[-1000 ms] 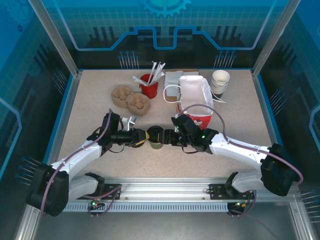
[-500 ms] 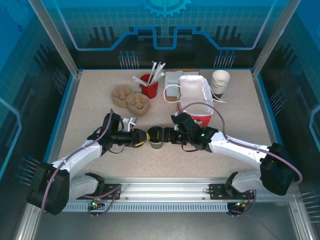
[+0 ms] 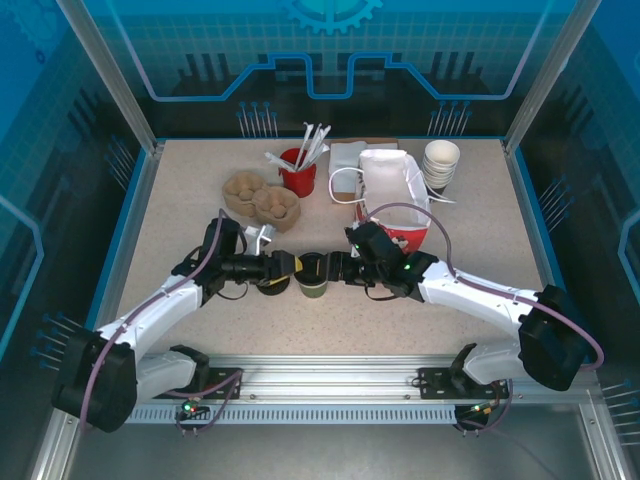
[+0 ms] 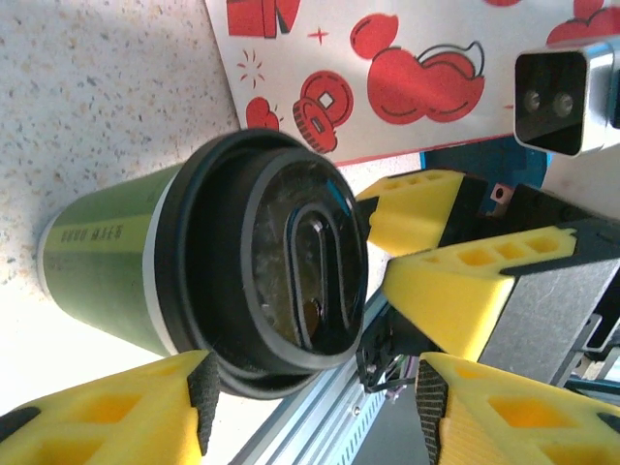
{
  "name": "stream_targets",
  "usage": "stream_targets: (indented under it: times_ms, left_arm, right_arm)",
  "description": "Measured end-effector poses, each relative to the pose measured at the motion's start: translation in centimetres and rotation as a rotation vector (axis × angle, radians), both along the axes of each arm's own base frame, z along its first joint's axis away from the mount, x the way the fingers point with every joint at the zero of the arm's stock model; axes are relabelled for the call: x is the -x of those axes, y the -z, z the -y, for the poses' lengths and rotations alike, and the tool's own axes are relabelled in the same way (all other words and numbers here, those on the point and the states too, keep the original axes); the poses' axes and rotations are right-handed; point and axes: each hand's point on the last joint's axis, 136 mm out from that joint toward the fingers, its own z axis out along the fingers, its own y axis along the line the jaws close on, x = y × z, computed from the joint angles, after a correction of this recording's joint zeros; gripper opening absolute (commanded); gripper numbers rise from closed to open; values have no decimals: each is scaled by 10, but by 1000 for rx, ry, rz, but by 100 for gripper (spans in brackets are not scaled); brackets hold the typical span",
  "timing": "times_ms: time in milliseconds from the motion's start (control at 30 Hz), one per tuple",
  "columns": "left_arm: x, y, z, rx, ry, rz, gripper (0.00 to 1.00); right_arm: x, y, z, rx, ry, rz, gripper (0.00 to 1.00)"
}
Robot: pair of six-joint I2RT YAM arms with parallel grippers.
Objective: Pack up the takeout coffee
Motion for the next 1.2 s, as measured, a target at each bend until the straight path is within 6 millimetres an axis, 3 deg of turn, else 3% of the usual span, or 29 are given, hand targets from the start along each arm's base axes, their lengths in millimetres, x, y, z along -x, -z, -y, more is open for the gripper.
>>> stream_targets:
  times_ms: [367, 1200]
  left_arm:
    - [-21, 0, -6, -78, -45, 20, 61]
    - [-25, 27, 0, -152, 15, -38, 58]
  right_arm:
    - [-6, 0, -7, -4, -7, -6, 66]
    - [-10, 1, -14, -16, -16, -11, 60]
